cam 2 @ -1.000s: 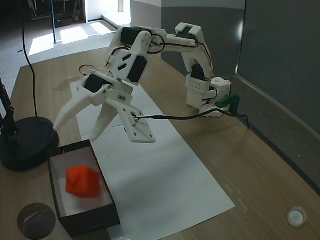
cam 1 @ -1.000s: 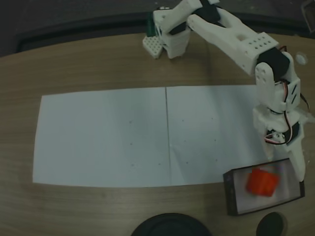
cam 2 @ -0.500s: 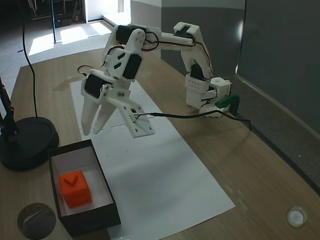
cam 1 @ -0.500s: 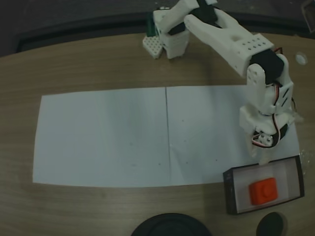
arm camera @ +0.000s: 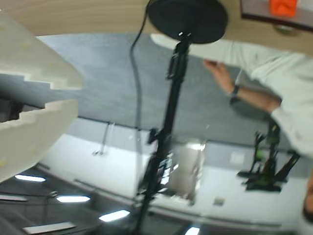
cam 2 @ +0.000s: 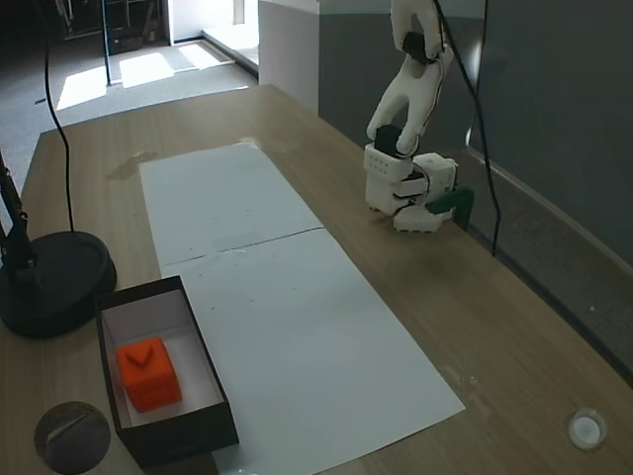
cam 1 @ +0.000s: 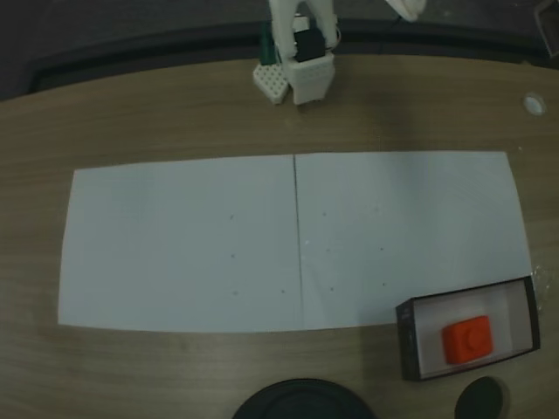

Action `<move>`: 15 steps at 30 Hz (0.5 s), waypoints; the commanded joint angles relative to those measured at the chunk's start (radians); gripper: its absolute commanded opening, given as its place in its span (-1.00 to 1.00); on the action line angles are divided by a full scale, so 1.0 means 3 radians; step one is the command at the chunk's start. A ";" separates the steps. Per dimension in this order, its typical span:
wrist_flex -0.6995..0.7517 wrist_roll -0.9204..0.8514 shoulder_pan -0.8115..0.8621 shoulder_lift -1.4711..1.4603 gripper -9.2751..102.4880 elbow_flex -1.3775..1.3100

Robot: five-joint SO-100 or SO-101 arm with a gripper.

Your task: Grab a orange square and put it in the box.

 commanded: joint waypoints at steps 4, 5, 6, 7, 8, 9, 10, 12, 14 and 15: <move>0.0015 -0.0005 0.0931 0.1283 -0.84 0.0225; 0.0015 -0.0010 0.1018 0.1437 -0.84 0.0348; 0.0015 -0.0046 0.1053 0.1590 -0.84 0.0501; 0.0015 -0.0087 0.1058 0.1744 -0.84 0.0685; 0.0015 -0.0112 0.1074 0.1877 -0.84 0.0879; 0.0015 -0.0107 0.1084 0.2020 -0.84 0.1069; 0.0015 -0.0087 0.1074 0.2158 -0.84 0.1278; 0.0010 -0.0061 0.1079 0.2419 -0.84 0.1703; 0.0005 -0.0061 0.1084 0.2659 -0.84 0.2132; -0.0005 -0.0061 0.1084 0.2777 -0.84 0.2332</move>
